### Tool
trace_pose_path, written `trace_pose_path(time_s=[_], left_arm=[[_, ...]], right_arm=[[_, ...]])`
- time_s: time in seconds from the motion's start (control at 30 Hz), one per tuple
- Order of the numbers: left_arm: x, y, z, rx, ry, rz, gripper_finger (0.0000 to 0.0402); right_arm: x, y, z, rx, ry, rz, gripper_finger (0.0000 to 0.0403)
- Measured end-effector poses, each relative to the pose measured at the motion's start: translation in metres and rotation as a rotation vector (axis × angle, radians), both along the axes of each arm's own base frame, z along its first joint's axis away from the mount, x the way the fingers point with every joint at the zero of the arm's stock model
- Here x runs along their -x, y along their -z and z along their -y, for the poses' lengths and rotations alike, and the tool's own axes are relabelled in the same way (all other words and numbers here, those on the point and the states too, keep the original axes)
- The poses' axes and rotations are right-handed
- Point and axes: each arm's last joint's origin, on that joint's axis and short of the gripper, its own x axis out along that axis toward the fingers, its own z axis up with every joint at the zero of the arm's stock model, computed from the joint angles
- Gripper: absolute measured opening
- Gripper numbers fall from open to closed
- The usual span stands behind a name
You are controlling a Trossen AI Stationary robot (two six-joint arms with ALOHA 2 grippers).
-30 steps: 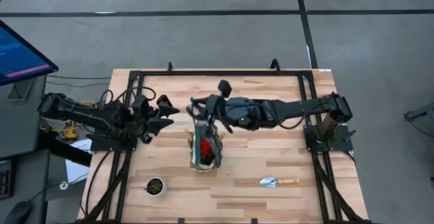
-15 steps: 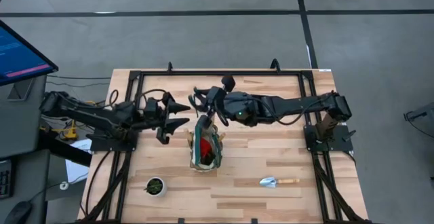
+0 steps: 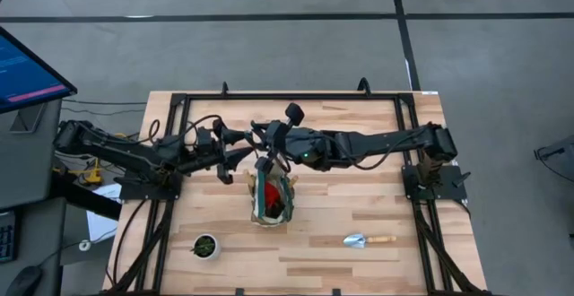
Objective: Pick & Place Garden tools in Gardening bag
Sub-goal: Put the green shear scissors into the green gardening bag
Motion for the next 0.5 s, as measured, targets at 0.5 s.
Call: trace_pose_path(time_s=[0.5], left_arm=[[-0.0011,0.0021,-0.0019,0.084,-0.066,0.009,0.0143]], right_arm=[[-0.0001,-0.0022,-0.0037,0.000,-0.005,0.022,0.0034]])
